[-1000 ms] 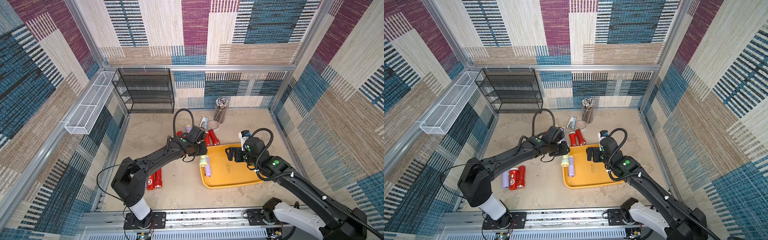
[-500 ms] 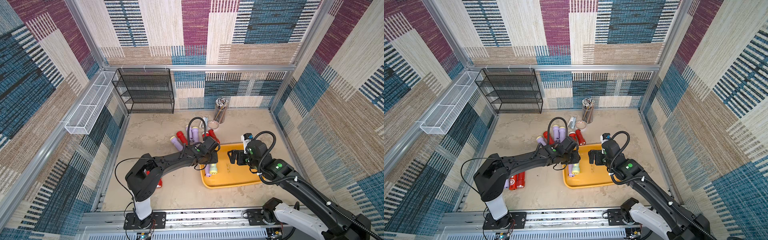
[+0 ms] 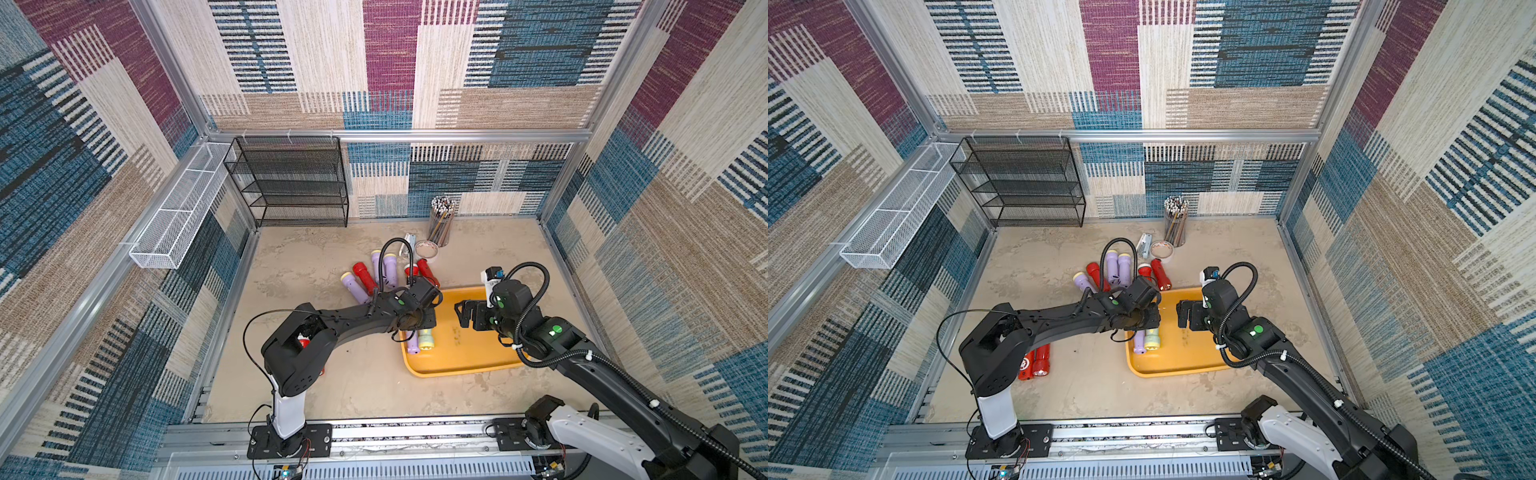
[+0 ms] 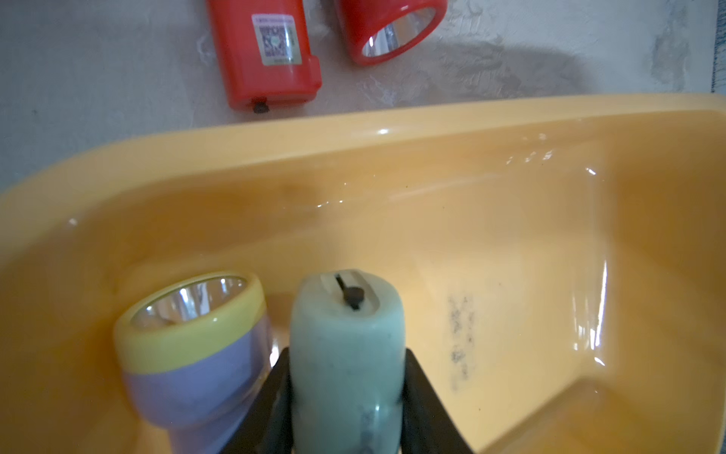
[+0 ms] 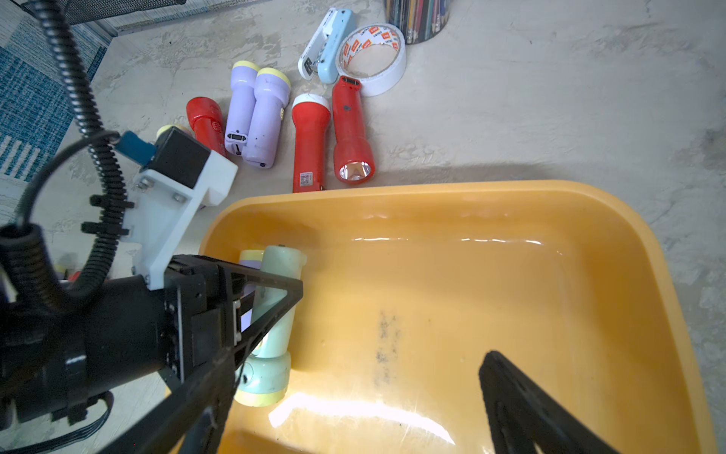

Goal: Put the flashlights into the storage boxes
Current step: Place the flashlight at the storage box.

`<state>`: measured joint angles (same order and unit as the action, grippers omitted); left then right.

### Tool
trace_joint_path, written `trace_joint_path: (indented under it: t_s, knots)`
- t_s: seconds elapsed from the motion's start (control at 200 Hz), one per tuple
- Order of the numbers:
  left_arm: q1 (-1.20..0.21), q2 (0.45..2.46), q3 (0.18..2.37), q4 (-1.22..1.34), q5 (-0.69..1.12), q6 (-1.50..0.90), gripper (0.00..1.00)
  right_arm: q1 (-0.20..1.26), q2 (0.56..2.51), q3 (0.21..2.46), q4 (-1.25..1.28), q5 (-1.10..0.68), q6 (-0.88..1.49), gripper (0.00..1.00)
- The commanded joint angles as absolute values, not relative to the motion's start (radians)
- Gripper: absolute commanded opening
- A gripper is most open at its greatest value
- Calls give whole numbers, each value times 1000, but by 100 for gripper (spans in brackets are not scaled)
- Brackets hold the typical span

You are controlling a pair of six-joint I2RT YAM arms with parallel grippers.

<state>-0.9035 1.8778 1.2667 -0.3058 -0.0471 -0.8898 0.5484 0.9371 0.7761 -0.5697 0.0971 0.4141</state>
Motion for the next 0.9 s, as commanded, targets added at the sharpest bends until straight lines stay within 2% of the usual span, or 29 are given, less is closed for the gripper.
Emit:
trace_joint_path:
  t_s: [0.0, 0.591, 0.751, 0.891]
  knots:
    - [-904, 1882, 1281, -308, -64, -902, 26, 548, 930, 778, -557, 100, 413, 100]
    - [-904, 1866, 1282, -330, -60, -888, 44, 548, 909, 782, -558, 68, 409, 100]
    - [-904, 1859, 1302, -343, -49, -866, 59, 548, 893, 783, -561, 67, 410, 100]
    - [-904, 1824, 1294, -354, -65, -846, 65, 548, 884, 785, -564, 67, 413, 100]
